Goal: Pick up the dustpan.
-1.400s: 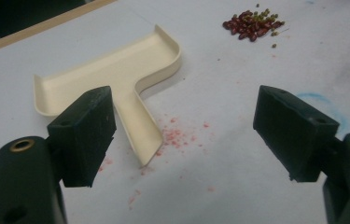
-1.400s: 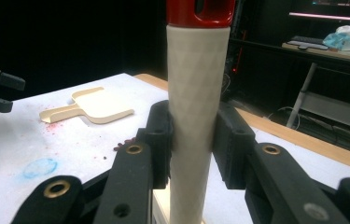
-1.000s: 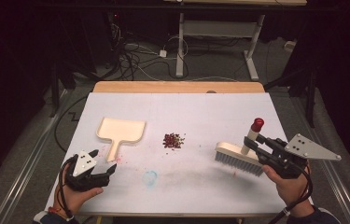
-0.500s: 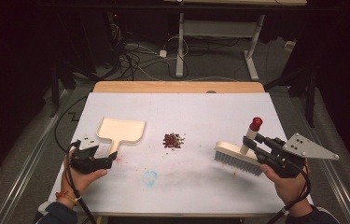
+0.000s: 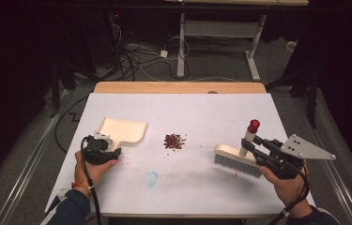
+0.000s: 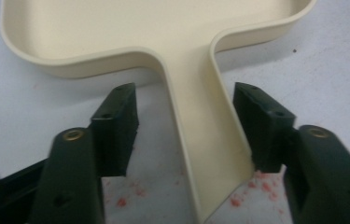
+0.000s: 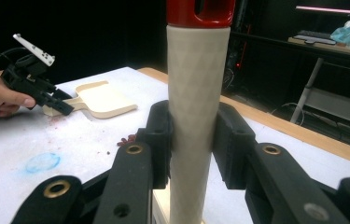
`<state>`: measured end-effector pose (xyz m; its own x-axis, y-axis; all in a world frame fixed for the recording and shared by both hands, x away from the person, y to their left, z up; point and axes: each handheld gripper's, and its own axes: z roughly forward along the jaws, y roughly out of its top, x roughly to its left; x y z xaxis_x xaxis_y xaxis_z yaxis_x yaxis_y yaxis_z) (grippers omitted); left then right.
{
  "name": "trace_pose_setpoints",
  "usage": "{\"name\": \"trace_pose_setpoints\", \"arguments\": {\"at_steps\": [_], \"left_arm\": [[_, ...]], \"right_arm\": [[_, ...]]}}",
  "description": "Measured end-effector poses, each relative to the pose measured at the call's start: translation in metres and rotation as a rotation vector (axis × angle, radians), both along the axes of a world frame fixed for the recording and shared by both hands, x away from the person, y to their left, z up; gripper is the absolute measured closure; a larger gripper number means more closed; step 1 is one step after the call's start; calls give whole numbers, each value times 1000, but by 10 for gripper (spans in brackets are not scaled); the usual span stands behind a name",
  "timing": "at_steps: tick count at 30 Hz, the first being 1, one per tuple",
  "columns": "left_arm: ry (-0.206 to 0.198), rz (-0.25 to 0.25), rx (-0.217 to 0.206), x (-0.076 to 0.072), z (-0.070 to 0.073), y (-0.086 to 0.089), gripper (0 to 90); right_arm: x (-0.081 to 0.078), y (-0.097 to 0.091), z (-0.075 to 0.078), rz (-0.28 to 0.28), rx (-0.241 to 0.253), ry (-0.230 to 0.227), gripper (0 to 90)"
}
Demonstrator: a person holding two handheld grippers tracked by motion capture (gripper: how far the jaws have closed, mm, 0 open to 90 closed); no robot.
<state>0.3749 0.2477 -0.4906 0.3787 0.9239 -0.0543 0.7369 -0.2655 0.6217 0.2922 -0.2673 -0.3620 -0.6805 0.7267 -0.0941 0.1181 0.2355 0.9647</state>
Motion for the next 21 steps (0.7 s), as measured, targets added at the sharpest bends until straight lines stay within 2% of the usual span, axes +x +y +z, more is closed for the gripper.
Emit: {"name": "trace_pose_setpoints", "arguments": {"at_steps": [2, 3, 5, 7, 15, 17, 21], "left_arm": [[2, 7, -9, 2, 0, -1, 555], [2, 11, -12, 3, 0, -1, 555], [1, 36, -32, 3, -1, 1, 636], [-5, 32, -41, 2, -1, 3, 638], [-3, 14, -14, 4, 2, 3, 642], [2, 0, -12, 4, 5, 5, 643], [-24, -45, 11, 1, 17, 7, 644]], "right_arm": [[0, 1, 0, 5, -6, -2, 702], [0, 1, 1, 5, -6, -1, 702], [1, 3, 0, 5, -14, 1, 702], [3, 3, -1, 6, -13, 7, 702], [7, 4, -3, -1, -15, 12, 703], [6, 4, -3, -3, -18, 12, 703], [8, 3, -3, -10, -17, 11, 702]]}}
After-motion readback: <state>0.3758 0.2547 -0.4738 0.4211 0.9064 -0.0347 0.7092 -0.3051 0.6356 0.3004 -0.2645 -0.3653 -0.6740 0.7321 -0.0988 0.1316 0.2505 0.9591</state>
